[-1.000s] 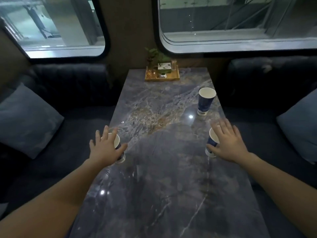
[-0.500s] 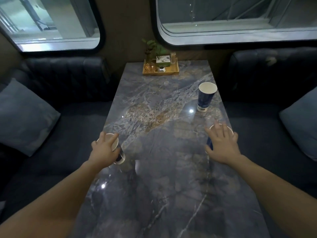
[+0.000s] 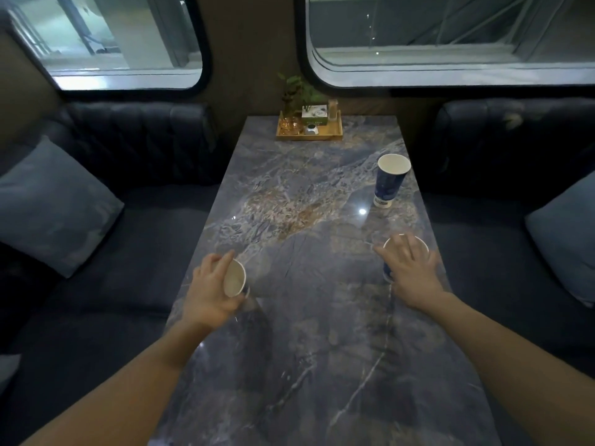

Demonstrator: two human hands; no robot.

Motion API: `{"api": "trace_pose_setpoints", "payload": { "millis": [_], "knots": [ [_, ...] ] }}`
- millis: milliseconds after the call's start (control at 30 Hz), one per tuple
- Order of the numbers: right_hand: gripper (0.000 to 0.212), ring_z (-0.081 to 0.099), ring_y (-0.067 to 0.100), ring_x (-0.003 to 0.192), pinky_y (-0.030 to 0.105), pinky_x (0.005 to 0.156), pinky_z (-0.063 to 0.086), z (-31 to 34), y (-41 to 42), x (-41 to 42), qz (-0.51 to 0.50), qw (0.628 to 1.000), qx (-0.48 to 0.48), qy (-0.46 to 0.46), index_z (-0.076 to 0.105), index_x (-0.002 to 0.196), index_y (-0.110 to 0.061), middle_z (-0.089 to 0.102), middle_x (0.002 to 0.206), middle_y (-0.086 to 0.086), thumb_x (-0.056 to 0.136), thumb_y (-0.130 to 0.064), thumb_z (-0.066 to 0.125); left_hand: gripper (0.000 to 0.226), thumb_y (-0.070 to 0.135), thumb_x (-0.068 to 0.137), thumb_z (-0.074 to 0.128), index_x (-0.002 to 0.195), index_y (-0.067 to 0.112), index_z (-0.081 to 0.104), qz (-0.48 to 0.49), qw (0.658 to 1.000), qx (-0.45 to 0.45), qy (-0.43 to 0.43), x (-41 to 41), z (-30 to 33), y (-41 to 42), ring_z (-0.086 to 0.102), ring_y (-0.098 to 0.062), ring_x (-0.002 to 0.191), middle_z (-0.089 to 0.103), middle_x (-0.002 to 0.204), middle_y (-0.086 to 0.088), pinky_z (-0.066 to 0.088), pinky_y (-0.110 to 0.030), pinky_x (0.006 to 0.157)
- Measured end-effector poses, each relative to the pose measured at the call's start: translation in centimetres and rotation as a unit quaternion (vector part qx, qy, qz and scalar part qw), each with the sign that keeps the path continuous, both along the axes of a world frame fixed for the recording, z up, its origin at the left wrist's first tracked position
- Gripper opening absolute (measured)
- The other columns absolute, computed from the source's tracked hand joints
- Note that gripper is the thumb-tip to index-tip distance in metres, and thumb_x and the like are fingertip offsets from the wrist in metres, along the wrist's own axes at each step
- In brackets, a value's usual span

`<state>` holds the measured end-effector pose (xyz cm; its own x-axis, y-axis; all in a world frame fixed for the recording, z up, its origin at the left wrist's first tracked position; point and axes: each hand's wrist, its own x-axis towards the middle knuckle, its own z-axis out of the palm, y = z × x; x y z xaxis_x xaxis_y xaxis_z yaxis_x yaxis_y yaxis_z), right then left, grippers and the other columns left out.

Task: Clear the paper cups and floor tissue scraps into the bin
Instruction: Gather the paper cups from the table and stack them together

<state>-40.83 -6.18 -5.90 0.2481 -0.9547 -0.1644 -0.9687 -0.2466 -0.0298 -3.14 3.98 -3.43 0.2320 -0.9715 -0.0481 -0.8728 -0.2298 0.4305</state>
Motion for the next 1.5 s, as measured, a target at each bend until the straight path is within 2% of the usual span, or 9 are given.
{"api": "trace_pose_setpoints", "payload": {
  "millis": [167,300,467,567,700,833,1133,1267,1500],
  "knots": [
    [0.081,0.003,0.033,0.143,0.060,0.107,0.020,-0.2,3.3,-0.9,-0.035,0.993,-0.067,-0.093,0.033,0.138,-0.045,0.010,0.155,0.004,0.077,-0.003,0.065,0.099,0.040,0.060,0.088,0.142,0.012,0.041,0.035,0.992,-0.056,0.106,-2.3,0.8,4.0,0.047,-0.018,0.120,0.046,0.134,-0.003,0.034,-0.026,0.100],
    [0.069,0.011,0.031,0.143,0.056,0.110,0.025,0.4,6.0,-1.0,-0.084,0.978,-0.079,-0.174,0.040,0.136,-0.035,0.020,0.154,0.005,0.079,-0.011,0.069,0.097,0.052,0.046,0.078,0.132,0.013,0.053,0.068,0.983,-0.066,0.157,-3.4,-0.1,6.7,0.054,-0.025,0.117,0.057,0.128,-0.006,0.039,-0.030,0.097],
    [0.074,0.027,0.029,0.133,0.056,0.108,0.035,0.1,10.5,0.8,-0.139,0.918,-0.126,-0.349,0.043,0.135,-0.028,0.031,0.143,0.004,0.071,-0.013,0.079,0.073,0.038,0.059,0.090,0.121,0.019,0.059,0.136,0.961,-0.079,0.227,-5.0,-0.7,9.5,0.054,-0.015,0.106,0.058,0.120,0.002,0.038,-0.026,0.088],
    [0.077,0.031,0.027,0.132,0.049,0.109,0.035,-0.2,14.0,2.5,-0.178,0.890,-0.100,-0.407,0.043,0.136,-0.027,0.033,0.143,0.003,0.071,-0.017,0.082,0.056,0.029,0.065,0.090,0.107,0.043,0.056,0.158,0.945,-0.097,0.271,-5.4,-1.2,11.3,0.058,-0.009,0.102,0.059,0.117,0.007,0.042,-0.023,0.086],
    [0.074,0.037,0.025,0.131,0.047,0.108,0.041,-0.1,17.5,4.0,-0.180,0.843,-0.056,-0.505,0.042,0.134,-0.031,0.027,0.132,-0.017,0.073,-0.015,0.081,0.065,0.034,0.058,0.092,0.112,0.040,0.056,0.172,0.937,-0.078,0.293,-6.0,-1.6,13.1,0.058,-0.008,0.103,0.057,0.121,0.005,0.050,-0.031,0.091],
    [0.074,0.038,0.020,0.132,0.043,0.111,0.037,1.7,19.2,5.1,-0.203,0.822,-0.028,-0.531,0.042,0.137,-0.025,0.032,0.138,-0.007,0.074,-0.014,0.080,0.093,0.043,0.043,0.092,0.124,0.025,0.050,0.182,0.933,-0.083,0.298,-6.6,-1.3,14.1,0.059,-0.016,0.108,0.058,0.121,0.005,0.052,-0.035,0.092],
    [0.065,0.055,0.019,0.122,0.042,0.094,0.056,5.8,22.6,5.4,-0.170,0.773,0.032,-0.610,0.041,0.129,-0.048,0.048,0.139,-0.003,0.079,-0.023,0.075,0.105,0.042,0.044,0.096,0.134,0.040,0.040,0.176,0.941,-0.079,0.278,-6.8,0.8,16.9,0.054,-0.010,0.110,0.053,0.121,0.021,0.045,-0.032,0.092],
    [0.065,0.060,-0.007,0.107,0.016,0.074,0.058,7.1,24.2,5.4,-0.161,0.755,0.030,-0.635,0.043,0.135,-0.033,0.056,0.125,-0.012,0.081,-0.016,0.073,0.106,0.048,0.042,0.094,0.131,0.046,0.038,0.144,0.948,-0.056,0.279,-6.6,1.9,18.4,0.053,0.006,0.103,0.047,0.114,0.040,0.046,-0.031,0.089],
    [0.072,0.061,-0.001,0.108,0.021,0.082,0.058,7.9,26.6,6.1,-0.120,0.757,0.060,-0.639,0.046,0.135,-0.027,0.058,0.115,-0.030,0.068,-0.033,0.072,0.086,0.039,0.041,0.097,0.111,0.040,0.048,0.116,0.948,-0.005,0.295,-7.3,2.4,21.1,0.064,0.001,0.094,0.064,0.106,0.016,0.050,-0.013,0.066]
  ]
}}
